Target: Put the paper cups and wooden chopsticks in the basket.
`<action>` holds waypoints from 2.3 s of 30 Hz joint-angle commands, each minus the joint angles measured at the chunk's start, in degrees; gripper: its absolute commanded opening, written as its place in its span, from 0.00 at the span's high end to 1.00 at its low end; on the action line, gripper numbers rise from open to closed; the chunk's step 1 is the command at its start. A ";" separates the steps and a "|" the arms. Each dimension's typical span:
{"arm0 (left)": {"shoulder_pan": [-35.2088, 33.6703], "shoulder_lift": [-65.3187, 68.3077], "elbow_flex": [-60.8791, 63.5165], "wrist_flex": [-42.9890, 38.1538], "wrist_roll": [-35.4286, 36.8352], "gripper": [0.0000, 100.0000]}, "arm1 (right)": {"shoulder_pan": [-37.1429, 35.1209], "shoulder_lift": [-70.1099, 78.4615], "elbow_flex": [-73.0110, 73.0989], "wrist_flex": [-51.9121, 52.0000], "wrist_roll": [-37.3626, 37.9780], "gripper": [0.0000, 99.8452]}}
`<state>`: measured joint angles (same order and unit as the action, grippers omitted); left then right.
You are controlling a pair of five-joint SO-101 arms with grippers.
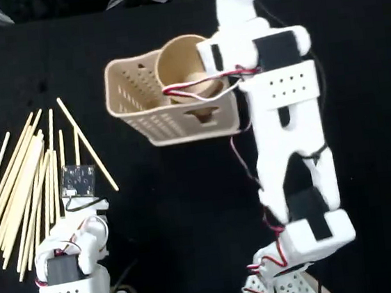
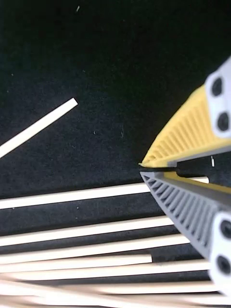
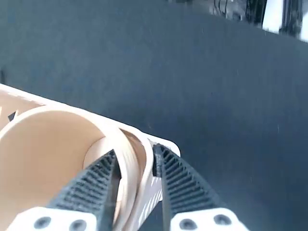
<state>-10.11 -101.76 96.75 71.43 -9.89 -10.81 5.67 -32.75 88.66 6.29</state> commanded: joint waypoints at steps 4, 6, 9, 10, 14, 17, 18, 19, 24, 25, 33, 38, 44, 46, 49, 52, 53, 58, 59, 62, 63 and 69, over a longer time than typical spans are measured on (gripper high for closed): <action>0.40 -0.53 0.66 0.35 0.44 0.97 | 2.29 8.31 -5.85 5.54 0.00 0.81; 0.40 -0.53 0.66 0.35 0.44 0.97 | 2.29 9.01 -6.99 6.33 0.44 0.69; 0.40 -0.53 0.66 0.35 0.44 0.97 | 2.29 8.48 -10.42 7.21 0.53 0.57; 0.40 -0.53 0.66 0.35 0.44 0.97 | 2.20 8.13 -12.18 7.74 0.53 0.55; 0.40 -0.53 0.66 0.35 0.44 0.97 | 0.44 5.76 -20.53 11.34 1.32 0.53; 0.40 -0.53 0.66 0.35 0.44 0.97 | -1.41 2.95 -24.57 12.31 3.52 0.55; 0.40 -0.53 0.66 0.35 0.44 0.97 | -1.67 1.54 -24.92 12.31 3.87 0.56; 0.40 -0.53 0.66 0.35 0.44 0.97 | -1.76 -0.04 -24.92 12.31 4.13 0.57; 0.40 -0.53 0.66 0.35 0.44 0.97 | -1.49 -11.03 -20.35 12.48 3.96 0.72; 0.40 -0.53 0.66 0.35 0.44 0.97 | -1.49 -13.85 -17.98 12.48 3.96 0.77; 0.40 -0.53 0.66 0.35 0.44 0.97 | -0.62 -39.96 12.53 12.22 7.56 0.95; 0.40 -0.53 0.66 0.35 0.44 0.97 | 6.77 -57.63 34.15 7.12 12.40 0.95; 0.66 -0.53 0.66 0.35 0.35 0.97 | 12.84 -81.19 70.02 -4.84 16.00 0.92; 0.66 -0.53 0.66 0.35 0.44 0.97 | 15.30 -90.42 82.86 -10.11 16.44 0.91; 0.48 -0.53 0.66 0.35 0.44 0.97 | 18.90 -105.80 99.38 -19.96 16.70 0.92; 0.48 -0.62 0.66 0.35 0.44 0.97 | 19.52 -114.86 111.43 -26.29 16.62 0.92; 0.31 -0.62 0.66 0.35 0.44 0.97 | 19.34 -113.36 114.24 -27.69 16.62 0.92; 0.31 -0.62 0.66 0.35 0.44 0.97 | 19.08 -108.62 123.47 -31.74 16.35 0.92; 0.31 -0.62 0.66 0.35 0.44 0.97 | 19.08 -109.14 125.32 -31.74 16.35 0.92; 0.40 -0.62 0.66 0.35 0.35 0.97 | 19.34 -111.08 129.54 -31.21 16.44 0.92; 0.48 -0.62 0.66 0.35 0.35 0.97 | 19.34 -112.04 129.36 -29.89 16.26 0.92; 0.40 -0.62 0.66 0.35 0.35 0.97 | 19.16 -113.10 129.27 -19.96 16.62 0.92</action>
<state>-10.11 -101.76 96.75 71.43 -9.89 7.74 -103.16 96.57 65.01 22.55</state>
